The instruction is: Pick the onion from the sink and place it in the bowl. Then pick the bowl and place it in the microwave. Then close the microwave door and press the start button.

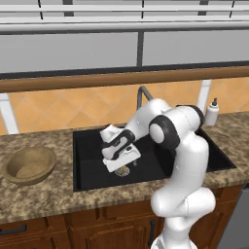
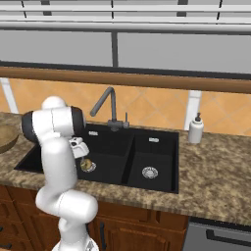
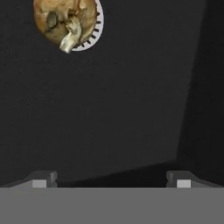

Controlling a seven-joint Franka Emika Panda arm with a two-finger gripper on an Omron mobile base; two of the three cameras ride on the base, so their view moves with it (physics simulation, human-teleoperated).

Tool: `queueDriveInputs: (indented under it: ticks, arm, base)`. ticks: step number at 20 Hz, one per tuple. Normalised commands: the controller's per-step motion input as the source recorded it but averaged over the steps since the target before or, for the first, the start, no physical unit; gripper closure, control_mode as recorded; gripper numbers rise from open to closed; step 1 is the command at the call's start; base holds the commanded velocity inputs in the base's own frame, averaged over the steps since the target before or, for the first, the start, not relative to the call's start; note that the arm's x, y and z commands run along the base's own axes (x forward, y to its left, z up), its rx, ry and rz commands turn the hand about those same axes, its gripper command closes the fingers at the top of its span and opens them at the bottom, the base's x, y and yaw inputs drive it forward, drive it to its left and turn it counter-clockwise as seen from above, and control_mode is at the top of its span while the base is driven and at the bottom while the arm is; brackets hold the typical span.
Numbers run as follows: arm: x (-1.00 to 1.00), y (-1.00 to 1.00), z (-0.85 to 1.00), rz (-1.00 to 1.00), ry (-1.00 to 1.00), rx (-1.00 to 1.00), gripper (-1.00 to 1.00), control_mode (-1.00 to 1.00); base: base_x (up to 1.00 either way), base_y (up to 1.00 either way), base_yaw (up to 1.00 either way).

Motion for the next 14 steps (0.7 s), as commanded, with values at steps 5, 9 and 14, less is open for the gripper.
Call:
queueDriveInputs:
  ticks: [5, 9, 14]
  arm:
    - [0.3, 0.0, -0.34, -0.01, 0.0, -0.04, -1.0, -1.0]
    - [0.3, 0.0, -0.39, -0.01, 0.0, 0.0, -1.0, -1.0]
    - [0.29, 0.0, -0.42, 0.0, -0.01, -0.02, -1.0, -1.0]
  base:
    - [0.0, 0.0, 0.0]
    - [0.0, 0.0, 0.0]
    - [0.0, 0.0, 0.0]
